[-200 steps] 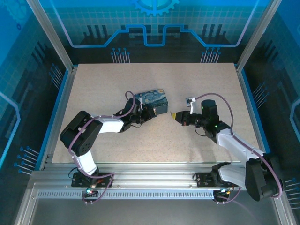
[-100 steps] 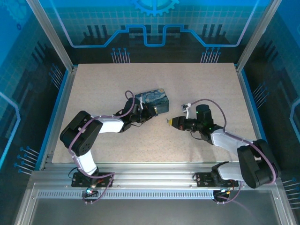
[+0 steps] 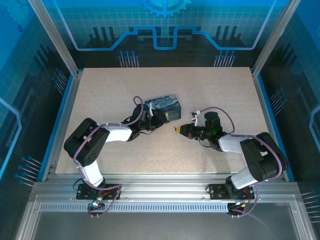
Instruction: Unlock the padlock with the key
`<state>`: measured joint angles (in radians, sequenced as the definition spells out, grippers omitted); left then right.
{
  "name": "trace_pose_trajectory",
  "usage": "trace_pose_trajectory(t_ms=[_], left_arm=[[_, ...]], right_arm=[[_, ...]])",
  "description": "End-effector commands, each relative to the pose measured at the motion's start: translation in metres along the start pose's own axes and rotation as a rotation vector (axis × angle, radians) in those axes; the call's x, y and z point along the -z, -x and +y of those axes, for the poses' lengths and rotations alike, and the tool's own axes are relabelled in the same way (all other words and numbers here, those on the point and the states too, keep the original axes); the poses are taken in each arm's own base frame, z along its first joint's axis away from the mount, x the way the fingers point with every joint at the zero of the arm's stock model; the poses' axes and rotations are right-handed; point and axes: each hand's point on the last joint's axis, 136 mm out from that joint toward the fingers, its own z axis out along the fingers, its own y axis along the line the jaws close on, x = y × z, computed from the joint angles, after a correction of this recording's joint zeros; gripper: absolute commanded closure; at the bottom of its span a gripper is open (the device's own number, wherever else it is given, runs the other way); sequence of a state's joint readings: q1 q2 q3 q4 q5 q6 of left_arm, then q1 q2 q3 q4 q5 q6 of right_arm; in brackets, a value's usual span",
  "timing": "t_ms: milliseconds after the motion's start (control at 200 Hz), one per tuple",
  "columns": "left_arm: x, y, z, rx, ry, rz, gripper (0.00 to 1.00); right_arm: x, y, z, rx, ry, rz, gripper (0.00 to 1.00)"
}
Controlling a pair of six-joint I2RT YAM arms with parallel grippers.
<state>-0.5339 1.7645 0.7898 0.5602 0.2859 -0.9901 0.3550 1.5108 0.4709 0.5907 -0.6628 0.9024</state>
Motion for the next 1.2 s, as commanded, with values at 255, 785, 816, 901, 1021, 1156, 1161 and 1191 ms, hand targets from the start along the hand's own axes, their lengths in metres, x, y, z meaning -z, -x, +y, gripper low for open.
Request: trace_pose_trajectory(t_ms=[255,785,816,901,1021,1156,1161,1191], left_arm=[[-0.003,0.000,-0.014,-0.007,-0.070,0.009,1.00],[-0.002,0.001,-0.016,0.003,-0.090,0.003,1.00],[-0.002,0.001,-0.016,0.004,-0.091,0.003,1.00],[-0.003,0.000,-0.016,0.009,-0.095,0.006,1.00],[-0.003,0.000,-0.015,0.013,-0.098,0.008,1.00],[-0.004,-0.001,-0.014,0.020,-0.102,0.010,1.00],[-0.004,-0.001,-0.014,0.020,-0.103,0.010,1.00],[-0.004,-0.001,-0.015,0.020,-0.106,0.011,1.00]], right_arm=[[-0.018,0.010,0.010,-0.031,0.099,0.006,1.00],[-0.028,0.014,0.016,-0.045,0.123,0.007,1.00],[-0.029,0.014,0.016,-0.044,0.123,0.009,1.00],[-0.029,0.015,0.015,-0.044,0.124,0.006,1.00],[-0.030,0.017,0.017,-0.042,0.125,0.001,1.00],[-0.031,0.018,0.015,-0.047,0.121,0.002,1.00],[-0.031,0.018,0.015,-0.047,0.121,0.002,1.00],[-0.031,0.019,0.015,-0.048,0.121,0.000,1.00]])
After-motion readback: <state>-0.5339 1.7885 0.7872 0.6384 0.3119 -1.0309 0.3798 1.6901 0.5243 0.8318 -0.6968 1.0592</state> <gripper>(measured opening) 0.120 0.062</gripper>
